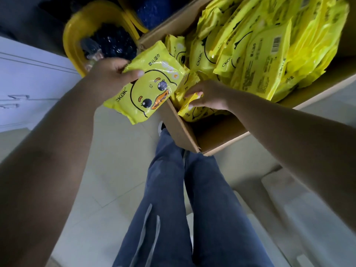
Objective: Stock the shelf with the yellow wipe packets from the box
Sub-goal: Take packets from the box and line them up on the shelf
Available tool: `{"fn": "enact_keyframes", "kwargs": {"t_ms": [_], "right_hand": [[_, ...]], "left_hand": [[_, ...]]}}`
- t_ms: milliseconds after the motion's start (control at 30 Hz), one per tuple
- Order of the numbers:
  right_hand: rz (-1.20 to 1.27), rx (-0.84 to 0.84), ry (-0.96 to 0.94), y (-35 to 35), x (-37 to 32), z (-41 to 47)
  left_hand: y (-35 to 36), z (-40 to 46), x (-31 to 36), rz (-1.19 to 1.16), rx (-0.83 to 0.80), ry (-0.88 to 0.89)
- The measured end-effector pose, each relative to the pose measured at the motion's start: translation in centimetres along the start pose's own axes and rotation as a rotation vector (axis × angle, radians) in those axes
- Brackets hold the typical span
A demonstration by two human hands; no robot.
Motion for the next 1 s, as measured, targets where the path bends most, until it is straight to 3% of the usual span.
{"fn": "enact_keyframes", "kwargs": {"t_ms": [200,433,700,867,1000], "right_hand": [[-0.159,0.134,-0.016,-2.0,0.4,0.8],[0.209,0.385,0.133,-8.9,1.4,-0.5],[0.570,0.791,0.392,-13.8,3.8,-0.3],[0.523,0.770,0.536,-12.1,4.5,0.2],[0.403,0.744,0.527,-11.8,4.6,0.6]], "left_hand": [[0.2,0.3,-0.6,-0.057,-0.005,-0.034],[-0.5,0.7,-0.6,-0.069,0.060,-0.037],[-2.8,2.2,0.2,-0.169,0.117,-0.117],[-2.7,2.7,1.0,-0.125,0.119,-0.077],[-2.2,3.2,1.2,-0.079,0.100,-0.029]]}}
Point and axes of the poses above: each hand's wrist, its own z-axis towards the middle knuckle, its own y-axis out of the palm, x = y × z, the point moved 4 cm from there along z, towards the middle knuckle, and after that the axes turned 14 degrees about x, right-handed, at the moved point
